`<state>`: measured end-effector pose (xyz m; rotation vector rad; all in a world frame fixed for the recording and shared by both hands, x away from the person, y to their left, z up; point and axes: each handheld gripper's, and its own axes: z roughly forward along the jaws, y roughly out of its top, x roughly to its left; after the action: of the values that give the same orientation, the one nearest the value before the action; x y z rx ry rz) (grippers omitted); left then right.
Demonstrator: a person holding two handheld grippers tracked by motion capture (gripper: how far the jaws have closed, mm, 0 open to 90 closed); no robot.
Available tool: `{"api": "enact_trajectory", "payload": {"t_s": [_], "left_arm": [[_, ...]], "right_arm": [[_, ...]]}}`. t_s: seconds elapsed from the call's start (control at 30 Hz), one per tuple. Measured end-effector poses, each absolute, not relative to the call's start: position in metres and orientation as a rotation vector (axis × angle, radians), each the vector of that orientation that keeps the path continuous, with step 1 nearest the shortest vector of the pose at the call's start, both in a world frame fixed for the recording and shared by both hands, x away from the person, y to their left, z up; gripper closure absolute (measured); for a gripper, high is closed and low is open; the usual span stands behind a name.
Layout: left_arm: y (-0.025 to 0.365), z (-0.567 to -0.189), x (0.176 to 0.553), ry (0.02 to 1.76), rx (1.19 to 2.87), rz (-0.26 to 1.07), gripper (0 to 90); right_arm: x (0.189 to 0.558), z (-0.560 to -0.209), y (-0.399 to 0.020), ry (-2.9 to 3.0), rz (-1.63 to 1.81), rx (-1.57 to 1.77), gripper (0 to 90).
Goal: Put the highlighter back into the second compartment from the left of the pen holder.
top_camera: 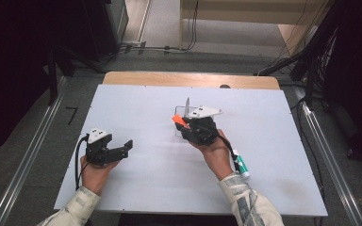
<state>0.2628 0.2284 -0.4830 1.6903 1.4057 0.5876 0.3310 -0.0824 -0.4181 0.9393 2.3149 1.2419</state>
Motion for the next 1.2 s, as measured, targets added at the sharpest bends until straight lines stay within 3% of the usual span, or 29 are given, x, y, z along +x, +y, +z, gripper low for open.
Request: {"api": "enact_trajectory", "payload": {"t_s": [1.2], "left_arm": [[0.228,-0.483,0.263,1.408,1.686,0.583,14.4]], "right_arm": [[0.389,-0.402,-0.083,2.202,1.249,0.986,64.6]]}}
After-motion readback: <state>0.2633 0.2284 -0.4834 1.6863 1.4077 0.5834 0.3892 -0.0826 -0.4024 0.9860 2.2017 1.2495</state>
